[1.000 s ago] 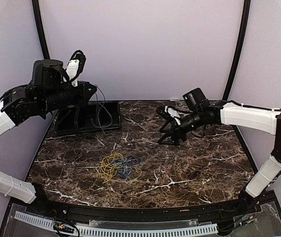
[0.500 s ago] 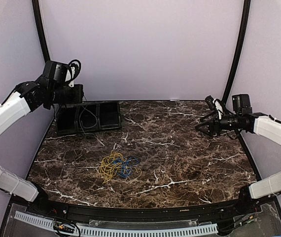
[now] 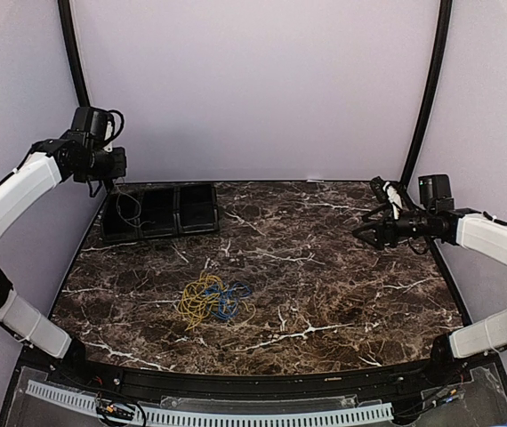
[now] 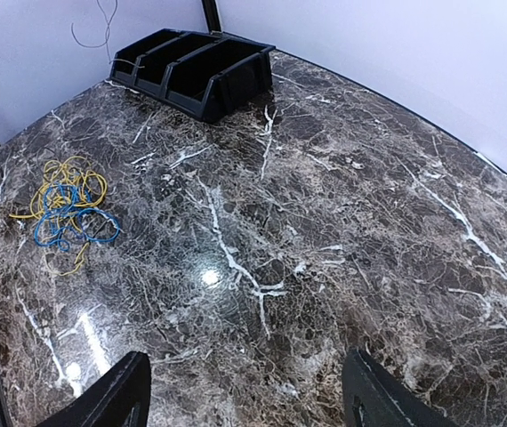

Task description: Untangle the cables

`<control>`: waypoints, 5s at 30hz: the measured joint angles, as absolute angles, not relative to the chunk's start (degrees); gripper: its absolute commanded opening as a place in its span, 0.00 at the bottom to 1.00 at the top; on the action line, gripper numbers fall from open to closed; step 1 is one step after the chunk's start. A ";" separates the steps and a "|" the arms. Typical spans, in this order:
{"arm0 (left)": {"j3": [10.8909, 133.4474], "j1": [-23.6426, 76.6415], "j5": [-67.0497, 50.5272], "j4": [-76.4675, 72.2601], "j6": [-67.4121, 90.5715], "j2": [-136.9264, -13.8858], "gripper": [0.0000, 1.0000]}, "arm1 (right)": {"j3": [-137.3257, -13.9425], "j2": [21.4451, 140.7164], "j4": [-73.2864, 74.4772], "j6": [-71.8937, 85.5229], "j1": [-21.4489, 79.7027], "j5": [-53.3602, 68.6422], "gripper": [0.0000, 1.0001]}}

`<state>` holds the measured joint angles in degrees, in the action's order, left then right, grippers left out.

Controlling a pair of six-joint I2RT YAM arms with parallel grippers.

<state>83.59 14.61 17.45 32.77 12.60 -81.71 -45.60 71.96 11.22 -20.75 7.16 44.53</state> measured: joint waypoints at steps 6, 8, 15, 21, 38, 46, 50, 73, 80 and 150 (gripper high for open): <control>84.27 11.49 19.77 32.49 11.90 -85.19 0.00 | -45.50 71.96 10.59 -21.63 7.16 43.68 0.75; 84.68 10.48 20.36 31.73 11.60 -85.67 0.00 | -45.50 71.96 10.41 -21.98 7.16 43.66 0.75; 90.52 6.04 22.09 29.04 10.50 -88.62 0.00 | -45.43 71.96 10.24 -22.26 7.16 43.64 0.74; 93.82 4.82 22.79 27.90 9.56 -92.38 0.00 | -44.88 71.96 10.20 -22.41 7.16 43.42 0.74; 91.46 4.60 23.77 25.26 8.27 -95.53 0.00 | -43.57 69.58 9.76 -24.58 7.16 42.57 0.75; 87.15 4.60 20.34 21.39 8.27 -99.11 0.00 | -43.13 68.75 9.78 -25.08 7.16 42.44 0.74; 84.79 4.60 17.41 19.20 8.43 -100.40 0.00 | -43.09 68.71 9.78 -25.26 7.16 42.35 0.75; 79.88 -0.08 3.90 16.71 14.02 -107.37 0.00 | -42.70 68.38 9.96 -27.27 7.16 42.41 0.75; 80.49 -0.03 2.83 19.92 15.66 -112.55 0.00 | -42.70 68.51 10.33 -27.57 7.16 42.44 0.75; 59.92 40.40 3.95 43.27 14.02 -81.97 0.41 | -46.04 79.64 13.34 -29.76 18.46 38.46 0.69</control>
